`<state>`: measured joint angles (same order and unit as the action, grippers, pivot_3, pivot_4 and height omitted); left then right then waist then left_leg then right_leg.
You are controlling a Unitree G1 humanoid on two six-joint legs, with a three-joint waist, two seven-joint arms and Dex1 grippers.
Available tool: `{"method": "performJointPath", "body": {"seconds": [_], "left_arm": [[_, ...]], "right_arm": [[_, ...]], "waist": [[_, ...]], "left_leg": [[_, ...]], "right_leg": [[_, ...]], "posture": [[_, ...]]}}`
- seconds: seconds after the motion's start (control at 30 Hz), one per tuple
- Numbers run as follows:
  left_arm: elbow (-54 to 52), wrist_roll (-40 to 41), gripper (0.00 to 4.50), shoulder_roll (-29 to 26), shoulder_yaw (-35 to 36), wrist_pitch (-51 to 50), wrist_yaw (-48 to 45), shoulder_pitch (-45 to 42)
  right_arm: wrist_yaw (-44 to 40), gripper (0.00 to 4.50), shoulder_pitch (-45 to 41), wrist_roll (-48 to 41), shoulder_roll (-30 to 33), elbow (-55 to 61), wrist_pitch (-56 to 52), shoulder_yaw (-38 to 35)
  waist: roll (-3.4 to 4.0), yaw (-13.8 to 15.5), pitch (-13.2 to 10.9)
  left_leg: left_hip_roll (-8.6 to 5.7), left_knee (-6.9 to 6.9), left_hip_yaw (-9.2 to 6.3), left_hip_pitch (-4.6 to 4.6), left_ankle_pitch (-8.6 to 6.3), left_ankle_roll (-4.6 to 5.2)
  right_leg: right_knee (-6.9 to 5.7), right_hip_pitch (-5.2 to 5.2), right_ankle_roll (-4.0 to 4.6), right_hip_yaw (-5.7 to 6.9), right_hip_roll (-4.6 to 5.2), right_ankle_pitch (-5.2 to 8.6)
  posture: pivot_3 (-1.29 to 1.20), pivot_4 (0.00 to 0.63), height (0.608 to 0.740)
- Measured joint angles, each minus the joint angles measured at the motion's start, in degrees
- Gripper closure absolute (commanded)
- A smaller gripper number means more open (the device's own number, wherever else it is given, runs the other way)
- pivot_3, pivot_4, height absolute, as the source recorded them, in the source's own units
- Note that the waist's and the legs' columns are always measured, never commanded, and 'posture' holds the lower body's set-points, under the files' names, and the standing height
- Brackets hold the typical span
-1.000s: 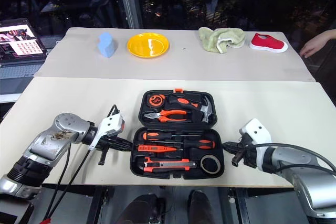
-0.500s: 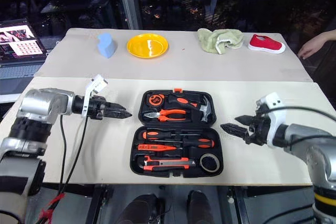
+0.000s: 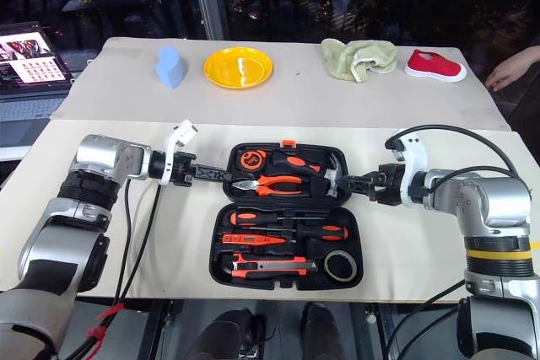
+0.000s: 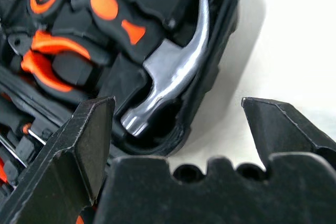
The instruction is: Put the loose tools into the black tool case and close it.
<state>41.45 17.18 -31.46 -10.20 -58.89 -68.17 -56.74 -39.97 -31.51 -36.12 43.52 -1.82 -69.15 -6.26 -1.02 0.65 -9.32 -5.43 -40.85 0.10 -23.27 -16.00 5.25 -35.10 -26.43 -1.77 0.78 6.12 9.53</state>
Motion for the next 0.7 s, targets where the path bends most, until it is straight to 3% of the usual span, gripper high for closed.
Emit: {"method": "performJointPath", "body": {"seconds": [0.03,0.33,0.37,0.47,0.5,0.6,0.7], "left_arm": [[0.09,-0.03,2.51,0.13,0.02,0.19,-0.27,-0.05],[0.1,-0.7,2.51,0.61,-0.14,1.05,-0.53,-0.28],[0.1,-0.76,2.58,0.71,-0.14,1.05,-0.53,-0.28],[0.1,-0.87,3.23,0.89,-0.13,1.05,-0.96,-0.34],[0.1,-0.84,3.69,0.91,-0.09,1.03,-1.2,-0.38],[0.09,-0.95,4.48,0.77,0.09,0.89,-1.34,-1.04],[0.07,-0.96,4.5,0.74,0.13,0.68,-1.36,-1.06]], "right_arm": [[-0.03,0.52,0.0,0.09,0.0,-0.16,0.0,0.08],[-1.08,0.52,-1.12,2.28,-0.04,-2.41,0.61,2.7],[-1.15,1.03,-1.4,2.4,-0.12,-2.8,0.93,2.94],[-1.26,1.85,-1.86,3.25,-0.53,-4.03,1.53,3.36],[-1.26,2.28,-1.91,3.34,-0.62,-4.3,1.56,3.41],[-1.33,3.27,-2.35,3.47,-1.28,-4.82,1.58,3.47],[-1.68,4.31,-2.85,3.53,-1.39,-5.09,1.58,3.55]], "waist": [[0.0,-0.04,0.0],[0.0,-0.17,0.0],[0.0,-0.18,0.0],[0.0,-0.13,0.0],[0.0,-0.08,0.0],[0.02,0.04,0.01],[0.02,0.0,0.01]], "left_leg": [[0.0,0.0,0.0,0.01,0.0,0.0],[0.0,-0.01,0.0,0.08,0.01,-0.02],[0.0,-0.01,-0.01,0.08,0.01,-0.02],[0.0,-0.01,-0.02,0.08,0.01,-0.02],[0.0,-0.01,-0.03,0.08,0.01,-0.02],[-0.01,-0.08,-0.04,0.13,0.01,-0.02],[-0.01,-0.09,-0.05,0.14,0.02,-0.03]], "right_leg": [[-0.01,0.01,-0.01,-0.01,0.02,-0.01],[-0.06,0.04,0.03,-0.06,0.04,-0.03],[-0.06,0.05,0.03,-0.06,0.04,-0.03],[-0.06,0.05,0.03,-0.06,0.04,-0.03],[-0.06,0.06,0.03,-0.05,0.05,-0.03],[-0.07,0.14,0.01,-0.05,0.07,-0.04],[-0.09,0.16,0.02,-0.06,0.06,-0.05]], "posture": [[0.0,0.15,0.74],[0.0,0.15,0.74],[0.0,0.15,0.74],[0.0,0.15,0.74],[0.0,0.15,0.74],[0.0,0.15,0.74],[0.0,0.15,0.74]]}}
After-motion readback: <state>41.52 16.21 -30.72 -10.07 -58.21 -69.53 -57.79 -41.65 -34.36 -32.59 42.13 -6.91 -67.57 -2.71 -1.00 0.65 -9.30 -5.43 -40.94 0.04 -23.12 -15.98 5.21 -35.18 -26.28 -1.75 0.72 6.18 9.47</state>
